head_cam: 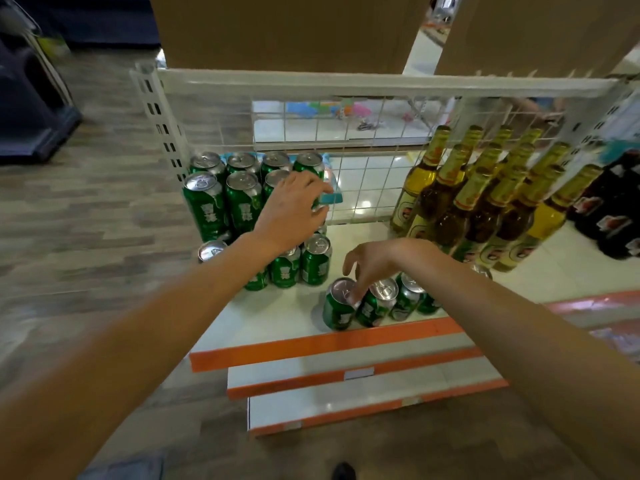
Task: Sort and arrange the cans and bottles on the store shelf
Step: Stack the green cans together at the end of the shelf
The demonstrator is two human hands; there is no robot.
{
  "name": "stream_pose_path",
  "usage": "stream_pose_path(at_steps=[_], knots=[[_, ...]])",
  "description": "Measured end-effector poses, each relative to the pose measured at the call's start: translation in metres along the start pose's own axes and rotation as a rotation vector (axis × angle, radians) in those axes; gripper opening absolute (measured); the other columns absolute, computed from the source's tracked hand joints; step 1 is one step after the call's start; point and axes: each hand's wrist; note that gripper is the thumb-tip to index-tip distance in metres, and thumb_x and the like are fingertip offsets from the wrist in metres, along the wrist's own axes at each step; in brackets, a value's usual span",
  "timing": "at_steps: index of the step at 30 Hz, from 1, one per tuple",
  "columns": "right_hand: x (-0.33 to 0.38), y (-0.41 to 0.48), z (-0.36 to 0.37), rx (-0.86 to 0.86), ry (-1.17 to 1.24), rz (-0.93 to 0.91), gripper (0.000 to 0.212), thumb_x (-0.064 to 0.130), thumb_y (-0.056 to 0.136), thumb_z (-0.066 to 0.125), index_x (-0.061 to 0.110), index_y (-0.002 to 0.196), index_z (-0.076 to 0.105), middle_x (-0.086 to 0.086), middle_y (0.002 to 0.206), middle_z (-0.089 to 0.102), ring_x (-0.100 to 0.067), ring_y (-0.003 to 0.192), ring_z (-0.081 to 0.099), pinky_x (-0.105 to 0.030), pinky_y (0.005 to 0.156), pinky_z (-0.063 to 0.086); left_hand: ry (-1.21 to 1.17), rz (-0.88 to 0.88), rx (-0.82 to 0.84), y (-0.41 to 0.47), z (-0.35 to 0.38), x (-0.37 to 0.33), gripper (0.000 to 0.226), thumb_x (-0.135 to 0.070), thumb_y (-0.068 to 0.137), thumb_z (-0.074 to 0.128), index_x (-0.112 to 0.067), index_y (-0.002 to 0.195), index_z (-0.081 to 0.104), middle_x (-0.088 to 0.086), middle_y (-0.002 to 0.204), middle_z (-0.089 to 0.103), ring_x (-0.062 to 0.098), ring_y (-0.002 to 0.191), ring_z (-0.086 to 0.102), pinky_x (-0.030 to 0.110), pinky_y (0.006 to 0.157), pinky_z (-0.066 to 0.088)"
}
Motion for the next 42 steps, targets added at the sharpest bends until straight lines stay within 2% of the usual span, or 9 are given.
stream_pose_path(at_steps=[5,9,14,19,26,29,33,38,42], knots=[[0.006,0.013,0.029,-0.197,-0.107,-0.076,0.070,0.047,0.074,0.081,0.022,0.131,0.050,-0.002,0.118,0.058,-0.021,0.099,0.056,-0.032,0.074,0.046,-0.042,-0.083,0.244,-0.007,0.022,-0.004,0.034,-0.028,0.093,0.061,-0.021,0.127,0.060,0.002,0.125,0.058,0.019,0.118,0.051,0.037,0.098,0.045],[0.002,0.012,0.034,-0.275,-0.062,-0.118,0.060,0.045,0.075,0.077,0.019,0.125,0.055,-0.003,0.113,0.057,-0.020,0.093,0.056,-0.032,0.072,0.048,-0.060,-0.141,0.324,-0.009,0.020,0.001,0.032,-0.031,0.093,0.063,-0.021,0.123,0.063,0.001,0.119,0.061,0.016,0.111,0.056,0.037,0.095,0.049],[-0.005,-0.004,-0.005,-0.231,0.049,-0.109,0.048,0.050,0.079,0.073,0.015,0.110,0.064,-0.001,0.103,0.063,-0.020,0.094,0.061,-0.035,0.080,0.054,-0.434,-0.297,0.229,0.006,-0.007,-0.005,0.025,-0.015,0.091,0.067,-0.015,0.116,0.070,-0.003,0.106,0.070,0.005,0.093,0.064,0.027,0.094,0.054],[-0.003,-0.012,-0.080,-0.431,0.063,-0.119,0.042,0.047,0.076,0.074,0.015,0.101,0.067,-0.003,0.095,0.065,-0.019,0.086,0.059,-0.030,0.067,0.045,-0.522,-0.275,0.697,0.035,-0.041,-0.006,0.070,-0.020,0.082,0.079,-0.019,0.143,0.046,-0.005,0.125,0.060,0.009,0.108,0.061,0.022,0.095,0.049],[0.012,0.008,-0.130,-0.572,0.149,-0.129,0.034,0.042,0.075,0.076,0.010,0.077,0.065,-0.001,0.065,0.051,-0.016,0.061,0.044,-0.029,0.053,0.031,-0.162,-0.173,0.419,0.067,-0.035,0.014,0.081,-0.038,0.071,0.085,-0.019,0.141,0.049,0.001,0.131,0.059,0.019,0.116,0.057,0.023,0.090,0.039],[0.013,0.018,-0.130,-0.580,0.200,-0.156,0.034,0.039,0.074,0.077,0.007,0.076,0.066,-0.005,0.065,0.050,-0.020,0.063,0.046,-0.030,0.054,0.031,-0.095,-0.151,0.389,0.073,-0.025,0.023,0.060,-0.037,0.071,0.084,-0.016,0.122,0.061,0.002,0.111,0.064,0.020,0.101,0.060,0.025,0.078,0.038],[0.006,0.025,-0.129,-0.532,0.163,-0.175,0.037,0.028,0.081,0.076,0.002,0.106,0.068,-0.014,0.101,0.070,-0.031,0.090,0.065,-0.044,0.081,0.055,-0.087,-0.164,0.355,0.067,-0.013,0.031,0.061,-0.040,0.069,0.083,-0.017,0.121,0.061,-0.001,0.112,0.064,0.017,0.099,0.060,0.031,0.084,0.048],[-0.007,0.032,-0.119,-0.440,0.024,-0.112,0.054,0.039,0.091,0.065,0.002,0.129,0.059,-0.013,0.127,0.062,-0.029,0.113,0.058,-0.043,0.099,0.047,0.235,-0.132,0.309,0.064,0.001,0.031,0.071,-0.057,0.073,0.072,-0.020,0.131,0.054,0.000,0.120,0.063,0.025,0.111,0.056,0.041,0.102,0.032],[-0.018,0.031,-0.106,-0.414,0.015,-0.089,0.060,0.044,0.092,0.063,0.010,0.140,0.052,-0.008,0.137,0.055,-0.025,0.120,0.053,-0.035,0.100,0.044,0.299,-0.160,0.336,0.066,0.002,0.030,0.064,-0.060,0.073,0.070,-0.017,0.119,0.059,0.002,0.110,0.064,0.026,0.103,0.058,0.041,0.094,0.037]])
Point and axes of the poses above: each hand's wrist, its own y-axis towards the middle knuckle, its own z-axis out of the palm, x = y × z
